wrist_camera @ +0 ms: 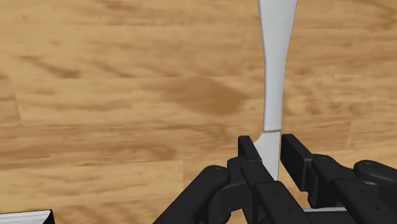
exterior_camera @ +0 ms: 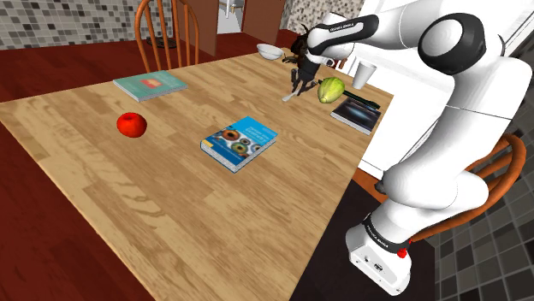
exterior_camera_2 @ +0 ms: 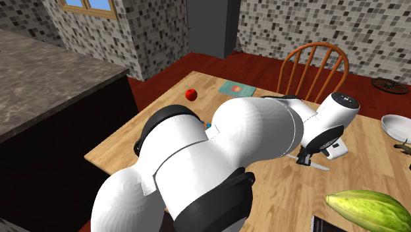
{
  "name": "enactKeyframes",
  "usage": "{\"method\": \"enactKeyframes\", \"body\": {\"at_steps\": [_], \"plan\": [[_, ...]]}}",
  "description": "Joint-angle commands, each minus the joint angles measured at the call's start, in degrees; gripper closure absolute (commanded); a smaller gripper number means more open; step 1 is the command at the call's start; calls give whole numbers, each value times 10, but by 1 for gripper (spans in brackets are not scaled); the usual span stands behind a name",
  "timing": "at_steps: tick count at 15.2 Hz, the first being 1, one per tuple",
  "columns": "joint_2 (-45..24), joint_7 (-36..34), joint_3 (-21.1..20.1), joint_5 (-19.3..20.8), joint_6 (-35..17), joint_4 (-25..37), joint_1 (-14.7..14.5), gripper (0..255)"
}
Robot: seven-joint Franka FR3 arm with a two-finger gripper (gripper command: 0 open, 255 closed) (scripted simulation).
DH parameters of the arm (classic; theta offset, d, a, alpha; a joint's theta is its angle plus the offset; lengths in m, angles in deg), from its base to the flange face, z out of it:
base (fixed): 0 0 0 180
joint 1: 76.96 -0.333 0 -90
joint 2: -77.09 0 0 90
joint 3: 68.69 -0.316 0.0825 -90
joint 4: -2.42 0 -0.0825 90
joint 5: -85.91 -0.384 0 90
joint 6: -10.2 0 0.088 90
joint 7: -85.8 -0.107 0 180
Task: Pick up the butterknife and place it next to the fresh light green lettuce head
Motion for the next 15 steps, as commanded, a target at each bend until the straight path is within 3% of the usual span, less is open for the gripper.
{"method": "enactKeyframes", "body": {"at_steps": [1,7,15], "plan": [[-6,0,1,2,-14,-8,-1,255],[-28,-2,4,9,-54,-27,-3,255],[-28,-2,4,9,-54,-27,-3,255]]}}
